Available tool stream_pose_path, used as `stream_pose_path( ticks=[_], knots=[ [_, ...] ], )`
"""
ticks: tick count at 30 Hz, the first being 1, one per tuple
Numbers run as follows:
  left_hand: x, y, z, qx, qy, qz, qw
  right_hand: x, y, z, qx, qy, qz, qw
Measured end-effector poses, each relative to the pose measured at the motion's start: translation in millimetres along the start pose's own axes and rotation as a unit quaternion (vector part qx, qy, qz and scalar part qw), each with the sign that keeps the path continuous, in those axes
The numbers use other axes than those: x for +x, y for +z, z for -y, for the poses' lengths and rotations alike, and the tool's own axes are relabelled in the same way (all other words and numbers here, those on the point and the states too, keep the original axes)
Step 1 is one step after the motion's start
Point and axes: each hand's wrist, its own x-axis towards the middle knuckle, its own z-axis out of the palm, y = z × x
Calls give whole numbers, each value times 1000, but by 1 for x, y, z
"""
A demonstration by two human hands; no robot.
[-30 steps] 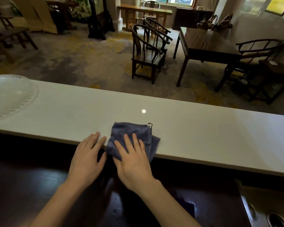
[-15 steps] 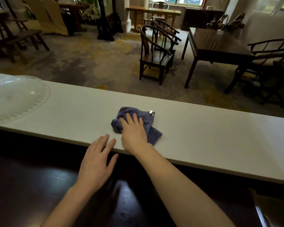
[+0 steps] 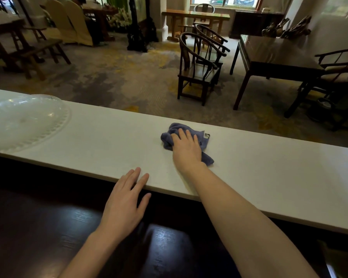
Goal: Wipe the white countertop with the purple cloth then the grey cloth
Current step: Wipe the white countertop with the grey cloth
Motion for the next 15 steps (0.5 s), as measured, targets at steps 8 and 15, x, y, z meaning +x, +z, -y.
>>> stream_pose_path(
  ticks=[8, 15],
  knots=[
    [0, 2, -1, 2, -4, 0, 1000, -19, -27, -84, -13, 119, -42, 992],
    [1, 1, -2, 14, 5, -4, 1000, -61, -44, -157, -36, 256, -80, 963]
  ],
)
